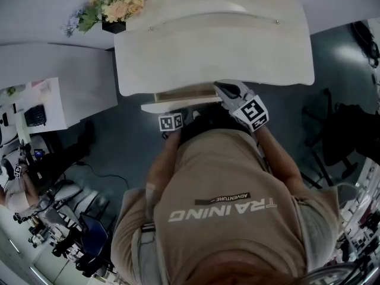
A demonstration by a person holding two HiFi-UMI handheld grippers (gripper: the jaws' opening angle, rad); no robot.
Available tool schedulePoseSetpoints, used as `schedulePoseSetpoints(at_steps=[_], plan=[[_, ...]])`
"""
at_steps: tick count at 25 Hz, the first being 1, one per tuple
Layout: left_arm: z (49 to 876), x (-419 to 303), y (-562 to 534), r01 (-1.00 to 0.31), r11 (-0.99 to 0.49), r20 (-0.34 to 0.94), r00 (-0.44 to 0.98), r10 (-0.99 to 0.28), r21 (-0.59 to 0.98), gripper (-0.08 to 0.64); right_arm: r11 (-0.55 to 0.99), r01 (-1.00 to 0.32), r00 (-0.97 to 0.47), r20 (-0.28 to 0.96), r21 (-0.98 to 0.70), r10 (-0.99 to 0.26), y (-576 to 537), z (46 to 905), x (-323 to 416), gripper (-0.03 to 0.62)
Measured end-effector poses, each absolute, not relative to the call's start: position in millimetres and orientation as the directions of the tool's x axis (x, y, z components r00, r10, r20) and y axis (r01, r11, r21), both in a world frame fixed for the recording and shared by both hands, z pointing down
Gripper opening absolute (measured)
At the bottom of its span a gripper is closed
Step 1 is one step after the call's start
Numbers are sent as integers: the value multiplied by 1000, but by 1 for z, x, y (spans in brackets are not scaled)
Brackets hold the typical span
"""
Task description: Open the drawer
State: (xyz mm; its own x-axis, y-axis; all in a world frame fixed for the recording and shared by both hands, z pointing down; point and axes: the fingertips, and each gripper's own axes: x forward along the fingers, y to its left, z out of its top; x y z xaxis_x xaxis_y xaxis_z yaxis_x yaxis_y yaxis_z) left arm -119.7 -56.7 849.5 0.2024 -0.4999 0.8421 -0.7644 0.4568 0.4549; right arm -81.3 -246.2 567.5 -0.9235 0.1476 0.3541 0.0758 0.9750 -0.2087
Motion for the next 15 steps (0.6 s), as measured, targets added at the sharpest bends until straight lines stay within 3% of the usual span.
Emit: schedulePoseSetpoints(at_steps=[15], plan=[[848, -98, -6, -745, 405, 792, 264, -550, 530, 129, 983, -125, -913, 404, -137, -60, -165, 546, -38, 3]])
